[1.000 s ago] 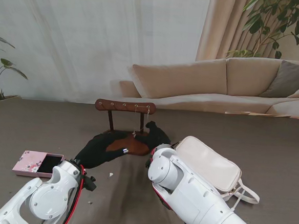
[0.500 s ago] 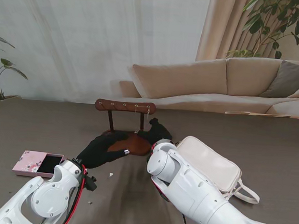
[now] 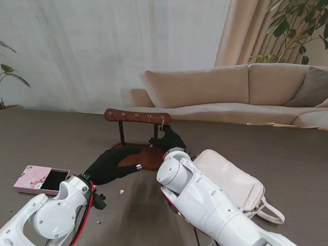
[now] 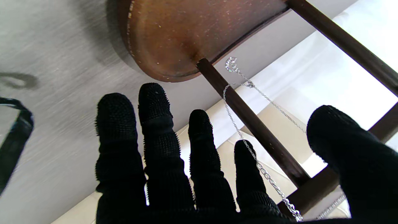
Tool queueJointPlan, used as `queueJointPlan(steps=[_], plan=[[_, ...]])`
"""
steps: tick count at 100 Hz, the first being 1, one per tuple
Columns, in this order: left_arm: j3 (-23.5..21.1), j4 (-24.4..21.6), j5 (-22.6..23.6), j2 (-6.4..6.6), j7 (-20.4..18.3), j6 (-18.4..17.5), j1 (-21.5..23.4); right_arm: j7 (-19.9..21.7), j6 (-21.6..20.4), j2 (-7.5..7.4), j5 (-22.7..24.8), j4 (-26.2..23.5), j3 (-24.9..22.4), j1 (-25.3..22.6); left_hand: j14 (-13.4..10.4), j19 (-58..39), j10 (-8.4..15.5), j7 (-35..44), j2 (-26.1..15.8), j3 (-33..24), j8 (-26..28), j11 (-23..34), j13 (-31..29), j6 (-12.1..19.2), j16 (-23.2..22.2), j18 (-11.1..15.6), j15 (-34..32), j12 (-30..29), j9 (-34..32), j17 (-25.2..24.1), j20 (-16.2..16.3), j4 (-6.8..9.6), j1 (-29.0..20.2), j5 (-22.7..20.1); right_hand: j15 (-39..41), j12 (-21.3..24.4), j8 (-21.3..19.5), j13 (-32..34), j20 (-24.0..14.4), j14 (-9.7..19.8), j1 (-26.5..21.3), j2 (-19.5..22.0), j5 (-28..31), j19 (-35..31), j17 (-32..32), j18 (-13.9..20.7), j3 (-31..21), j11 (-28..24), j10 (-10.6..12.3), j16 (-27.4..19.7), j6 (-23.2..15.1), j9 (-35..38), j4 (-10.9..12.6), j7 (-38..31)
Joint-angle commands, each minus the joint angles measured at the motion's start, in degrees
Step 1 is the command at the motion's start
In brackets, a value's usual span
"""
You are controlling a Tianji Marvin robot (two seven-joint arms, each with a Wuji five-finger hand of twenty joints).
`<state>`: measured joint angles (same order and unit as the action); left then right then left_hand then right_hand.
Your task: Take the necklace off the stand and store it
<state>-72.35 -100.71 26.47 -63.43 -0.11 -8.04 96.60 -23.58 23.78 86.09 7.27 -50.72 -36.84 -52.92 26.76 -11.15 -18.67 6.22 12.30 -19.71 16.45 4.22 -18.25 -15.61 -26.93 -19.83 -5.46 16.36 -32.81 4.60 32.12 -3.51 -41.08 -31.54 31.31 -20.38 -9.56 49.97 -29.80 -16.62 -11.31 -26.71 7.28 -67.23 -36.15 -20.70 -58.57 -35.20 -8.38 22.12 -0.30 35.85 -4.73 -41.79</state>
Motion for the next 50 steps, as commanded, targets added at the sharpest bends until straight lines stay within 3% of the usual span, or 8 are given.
queueJointPlan(steps=[1, 25, 45, 50], plan=[[0.0, -0.3, -0.3, -0.10, -1.3, 0.2, 0.2, -0.1, -0.5, 0.91, -0.2, 0.0, -0.2, 0.0, 0.3, 0.7, 0.0, 0.1, -1.4, 1.2, 0.1, -0.1, 0.4, 0.1, -0.6, 1.2, -0.6, 0.2, -0.2, 0.1, 0.4, 2.05, -0.3, -0.4, 1.2, 0.6, -1.0, 2.4, 0.2, -0.8, -0.4, 0.3, 0.9, -2.8, 10.0, -0.9, -3.0, -1.0, -0.6, 0.8, -3.6, 1.4, 0.5, -1.9], [0.1, -0.2, -0.5, -0.03, -1.7, 0.1, 0.0, -2.3, -0.5, 2.34, -3.4, 1.6, -1.8, 0.2, 0.2, 0.7, 0.1, 0.2, -1.5, 1.3, 0.2, -0.1, 0.4, 0.0, -0.7, 1.2, -0.7, 0.2, -0.1, 0.1, 0.5, 2.05, -0.4, -0.7, 4.4, 0.3, -4.1, 5.5, 0.1, -0.8, -2.8, -0.3, 13.2, -5.1, 8.3, -1.2, -7.8, -1.1, -0.9, 1.8, -6.6, 3.9, -0.2, -4.6], [0.3, -0.1, -0.8, 0.02, -2.1, 0.3, -0.3, -4.1, -0.7, 3.61, -6.3, 3.0, -3.1, 0.4, 0.3, 0.7, 0.0, 0.2, -1.7, 1.4, 0.2, -0.1, 0.4, 0.0, -0.5, 1.2, -0.5, 0.2, -0.2, 0.1, 0.5, 2.05, -0.4, -0.6, 7.5, 0.0, -8.4, 7.4, 0.2, -0.8, -7.4, 0.9, 22.8, -7.3, 7.0, -1.4, -8.2, -1.3, -0.9, 2.4, -7.1, 5.9, -1.7, -5.8], [0.4, 0.0, -0.9, 0.03, -2.2, 0.4, -0.3, -4.4, -0.8, 3.80, -6.7, 3.2, -3.3, 0.4, 0.3, 0.7, 0.1, 0.3, -1.7, 1.5, 0.2, -0.1, 0.3, 0.0, -0.5, 1.2, -0.5, 0.2, -0.1, 0.1, 0.5, 2.05, -0.5, -0.7, 8.3, -0.1, -8.0, 8.2, 0.3, -0.7, -9.3, 0.1, 24.2, -7.8, 6.5, -1.4, -7.8, -1.4, -0.5, 2.5, -7.2, 6.8, -5.2, -6.5]])
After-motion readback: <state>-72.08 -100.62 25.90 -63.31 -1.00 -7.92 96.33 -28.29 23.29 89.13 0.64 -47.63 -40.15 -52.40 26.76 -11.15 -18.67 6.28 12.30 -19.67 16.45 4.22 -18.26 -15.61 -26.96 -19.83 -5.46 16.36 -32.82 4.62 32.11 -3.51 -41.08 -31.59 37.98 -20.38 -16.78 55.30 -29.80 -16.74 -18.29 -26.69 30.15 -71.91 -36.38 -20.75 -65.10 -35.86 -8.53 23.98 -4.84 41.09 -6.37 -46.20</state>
